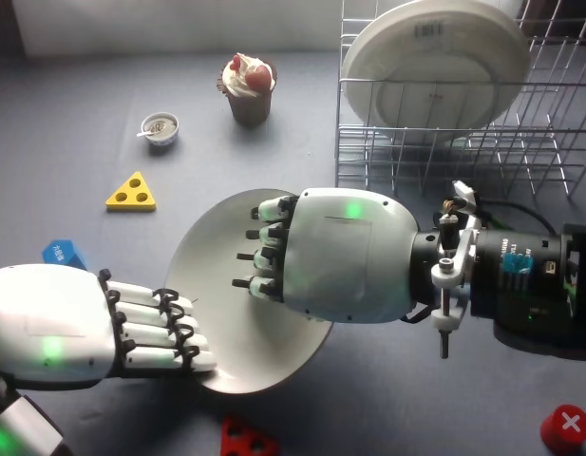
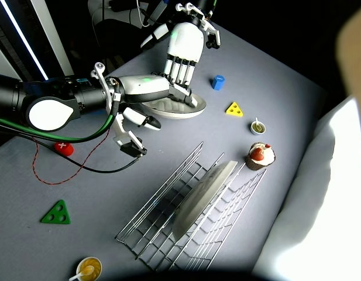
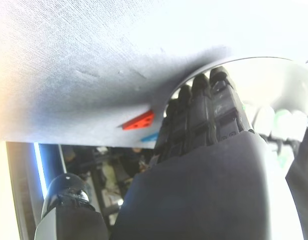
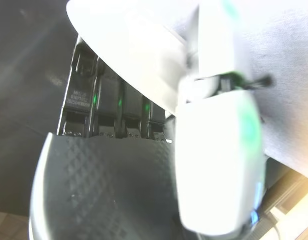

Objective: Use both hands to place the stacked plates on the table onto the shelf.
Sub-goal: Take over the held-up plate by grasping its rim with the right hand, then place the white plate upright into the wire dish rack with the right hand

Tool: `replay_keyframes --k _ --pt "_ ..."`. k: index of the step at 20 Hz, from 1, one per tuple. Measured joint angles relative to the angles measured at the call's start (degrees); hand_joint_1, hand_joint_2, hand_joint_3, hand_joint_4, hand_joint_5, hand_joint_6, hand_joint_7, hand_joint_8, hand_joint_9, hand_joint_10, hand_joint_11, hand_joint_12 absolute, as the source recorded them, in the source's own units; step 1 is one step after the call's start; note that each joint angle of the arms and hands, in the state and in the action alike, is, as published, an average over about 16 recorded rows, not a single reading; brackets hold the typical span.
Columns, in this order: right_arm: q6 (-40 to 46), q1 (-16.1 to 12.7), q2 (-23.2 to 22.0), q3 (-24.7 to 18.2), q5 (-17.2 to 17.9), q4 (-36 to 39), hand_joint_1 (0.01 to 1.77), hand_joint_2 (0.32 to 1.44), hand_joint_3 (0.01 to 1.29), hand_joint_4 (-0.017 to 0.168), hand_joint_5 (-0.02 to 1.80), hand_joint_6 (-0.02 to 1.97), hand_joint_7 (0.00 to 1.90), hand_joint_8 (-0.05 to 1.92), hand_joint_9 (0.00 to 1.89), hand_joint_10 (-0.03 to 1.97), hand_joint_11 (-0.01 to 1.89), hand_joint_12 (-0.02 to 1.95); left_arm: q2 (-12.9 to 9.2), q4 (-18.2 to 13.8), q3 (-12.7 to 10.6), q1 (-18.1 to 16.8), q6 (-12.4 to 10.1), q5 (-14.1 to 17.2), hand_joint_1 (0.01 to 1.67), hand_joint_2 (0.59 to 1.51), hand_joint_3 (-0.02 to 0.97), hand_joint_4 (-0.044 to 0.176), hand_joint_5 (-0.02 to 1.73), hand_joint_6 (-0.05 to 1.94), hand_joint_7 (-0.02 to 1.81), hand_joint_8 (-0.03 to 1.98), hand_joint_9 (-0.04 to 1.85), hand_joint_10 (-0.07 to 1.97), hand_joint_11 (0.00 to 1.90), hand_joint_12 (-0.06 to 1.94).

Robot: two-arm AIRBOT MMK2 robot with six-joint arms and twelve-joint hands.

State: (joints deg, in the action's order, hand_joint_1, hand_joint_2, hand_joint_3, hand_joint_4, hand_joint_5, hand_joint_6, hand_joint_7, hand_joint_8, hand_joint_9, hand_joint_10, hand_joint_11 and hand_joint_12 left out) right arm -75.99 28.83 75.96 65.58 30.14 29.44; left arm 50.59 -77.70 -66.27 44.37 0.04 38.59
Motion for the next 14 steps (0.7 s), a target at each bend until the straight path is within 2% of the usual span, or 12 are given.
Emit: replay_keyframes --k 7,10,14 --pt "0.1 -0.1 -1.1 -1.5 0.5 -2.5 1.60 0.92 0.01 -0.002 0.87 0.44 0.98 0.31 1.00 0.54 0.83 1.07 -0.1 2.7 -0.8 -0.4 0.0 0.8 0.03 0.877 0.019 -0.006 0.05 -0.02 0.09 -0.01 0.10 -0.01 0.10 -0.01" --pt "0.2 -0.1 -2.3 -3.0 0.5 -4.2 1.58 0.92 0.01 -0.005 0.89 0.53 1.03 0.36 1.06 0.58 0.87 1.11 -0.5 4.7 -1.4 -1.3 0.0 1.6 0.03 0.878 0.020 -0.004 0.06 -0.01 0.10 -0.01 0.11 0.00 0.10 -0.01" --pt "0.2 -0.2 -4.7 -5.8 -0.2 -7.5 1.55 0.91 0.01 -0.008 0.92 0.57 1.10 0.30 1.12 0.54 0.92 1.12 -1.4 7.8 -2.4 -3.2 0.0 3.2 0.03 0.878 0.020 -0.001 0.07 0.00 0.10 0.00 0.11 0.00 0.11 0.00"
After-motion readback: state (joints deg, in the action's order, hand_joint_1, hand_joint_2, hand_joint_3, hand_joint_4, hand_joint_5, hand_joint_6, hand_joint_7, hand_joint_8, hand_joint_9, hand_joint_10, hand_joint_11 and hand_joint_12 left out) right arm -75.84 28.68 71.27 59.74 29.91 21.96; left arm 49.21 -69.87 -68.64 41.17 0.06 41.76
